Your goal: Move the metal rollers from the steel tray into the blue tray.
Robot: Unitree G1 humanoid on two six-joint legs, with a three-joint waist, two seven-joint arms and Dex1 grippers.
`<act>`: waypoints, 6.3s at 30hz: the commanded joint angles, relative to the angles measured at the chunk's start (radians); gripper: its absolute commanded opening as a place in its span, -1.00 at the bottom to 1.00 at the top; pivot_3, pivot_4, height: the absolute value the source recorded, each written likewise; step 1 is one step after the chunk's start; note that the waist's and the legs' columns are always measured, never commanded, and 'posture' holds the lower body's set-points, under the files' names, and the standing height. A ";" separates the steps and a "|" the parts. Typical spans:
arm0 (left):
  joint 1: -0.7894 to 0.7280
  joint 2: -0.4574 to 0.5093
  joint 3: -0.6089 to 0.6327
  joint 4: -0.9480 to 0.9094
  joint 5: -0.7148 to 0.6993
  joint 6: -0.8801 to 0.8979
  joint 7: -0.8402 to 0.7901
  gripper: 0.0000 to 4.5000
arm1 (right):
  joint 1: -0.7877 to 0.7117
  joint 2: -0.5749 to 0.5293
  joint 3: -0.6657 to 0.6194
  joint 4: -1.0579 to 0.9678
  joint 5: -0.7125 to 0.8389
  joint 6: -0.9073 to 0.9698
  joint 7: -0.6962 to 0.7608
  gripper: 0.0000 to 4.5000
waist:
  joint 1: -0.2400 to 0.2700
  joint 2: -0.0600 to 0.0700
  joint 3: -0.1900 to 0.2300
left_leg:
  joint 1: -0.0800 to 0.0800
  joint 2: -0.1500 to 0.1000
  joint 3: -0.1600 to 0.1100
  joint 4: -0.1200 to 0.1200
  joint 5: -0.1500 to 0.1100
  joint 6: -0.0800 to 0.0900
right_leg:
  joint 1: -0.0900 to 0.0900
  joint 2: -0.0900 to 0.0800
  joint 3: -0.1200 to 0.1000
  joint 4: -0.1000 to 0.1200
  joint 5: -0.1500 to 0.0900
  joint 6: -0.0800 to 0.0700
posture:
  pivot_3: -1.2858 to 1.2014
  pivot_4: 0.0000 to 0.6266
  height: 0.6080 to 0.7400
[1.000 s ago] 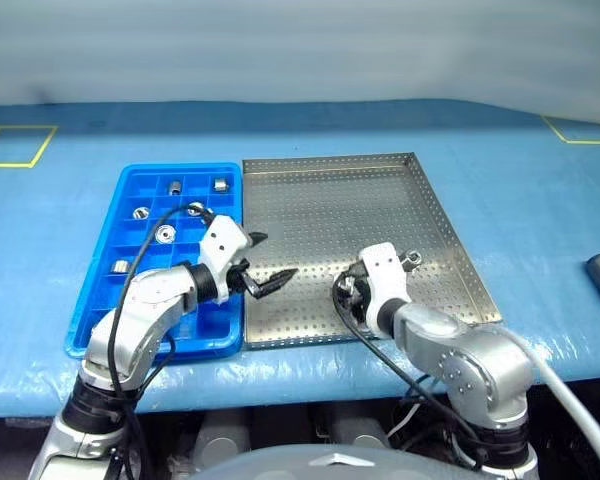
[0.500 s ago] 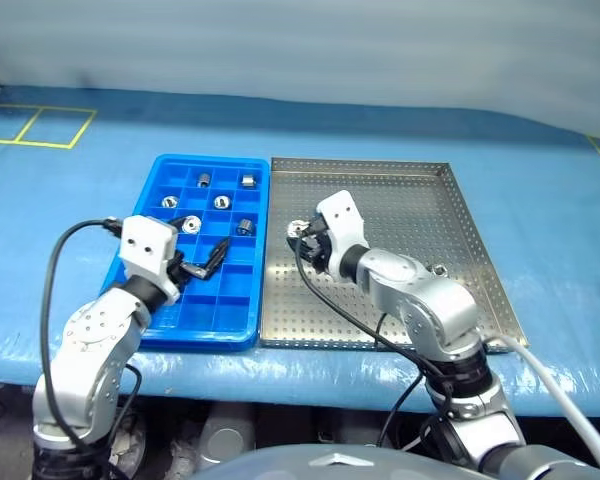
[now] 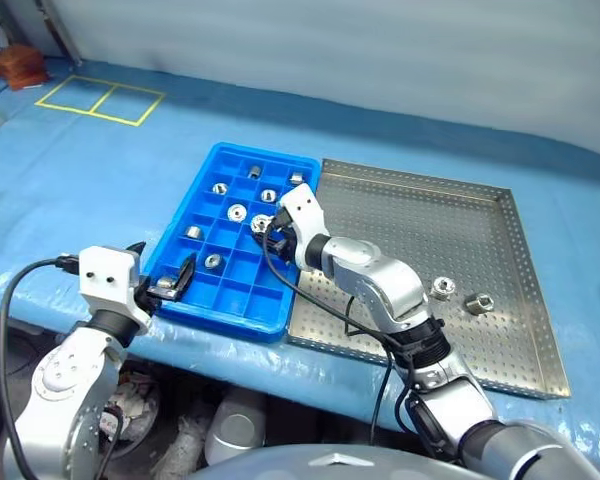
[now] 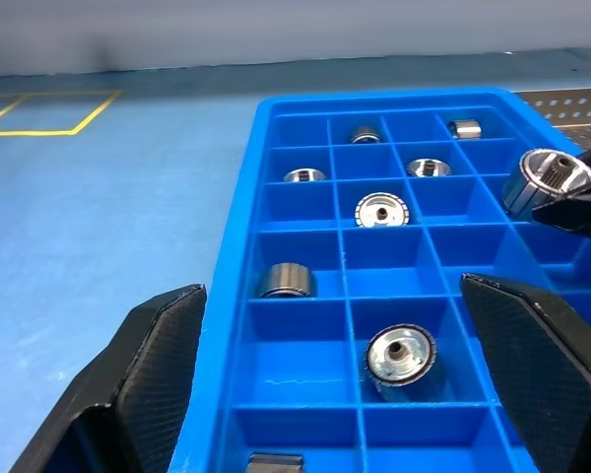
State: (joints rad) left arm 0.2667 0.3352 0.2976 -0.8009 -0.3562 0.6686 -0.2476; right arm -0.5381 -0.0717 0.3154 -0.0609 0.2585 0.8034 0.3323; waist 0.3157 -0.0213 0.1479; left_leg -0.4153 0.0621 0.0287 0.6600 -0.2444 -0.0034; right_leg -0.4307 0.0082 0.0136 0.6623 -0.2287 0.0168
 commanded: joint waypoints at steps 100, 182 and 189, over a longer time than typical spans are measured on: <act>-0.271 0.009 -0.474 0.282 0.099 -0.360 -0.256 1.00 | 0.323 0.064 -0.259 -0.266 -0.160 -0.020 -0.320 -0.19 | -0.301 0.004 0.000 | 0.004 0.000 0.002 0.001 -0.003 -0.004 | 0.001 0.002 0.007 0.005 -0.002 0.000 | 0.19 -0.52 1.00; -0.342 0.081 -0.459 0.343 -0.094 -0.266 -0.464 1.00 | 0.503 0.155 -0.467 -0.450 -0.194 -0.062 -0.513 0.99 | -0.322 0.005 0.001 | 0.003 0.000 0.000 0.000 -0.002 -0.004 | 0.002 0.001 0.004 0.002 -0.003 -0.001 | 0.05 -0.52 1.00; -0.331 0.075 -0.458 0.342 -0.093 -0.271 -0.464 1.00 | 0.466 0.169 -0.541 -0.330 -0.124 -0.140 -0.538 0.99 | -0.327 0.005 0.001 | 0.003 0.000 0.001 0.000 -0.002 -0.004 | 0.002 0.001 0.005 0.002 -0.002 0.000 | 0.06 -0.52 1.00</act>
State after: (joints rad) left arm -0.0614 0.4157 -0.1626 -0.4386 -0.4428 0.4143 -0.7078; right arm -0.0412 0.0555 -0.2088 -0.3870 0.1124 0.6980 -0.1993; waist -0.0116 -0.0162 0.1490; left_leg -0.4122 0.0623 0.0303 0.6603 -0.2468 -0.0071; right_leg -0.4292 0.0096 0.0191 0.6648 -0.2310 0.0166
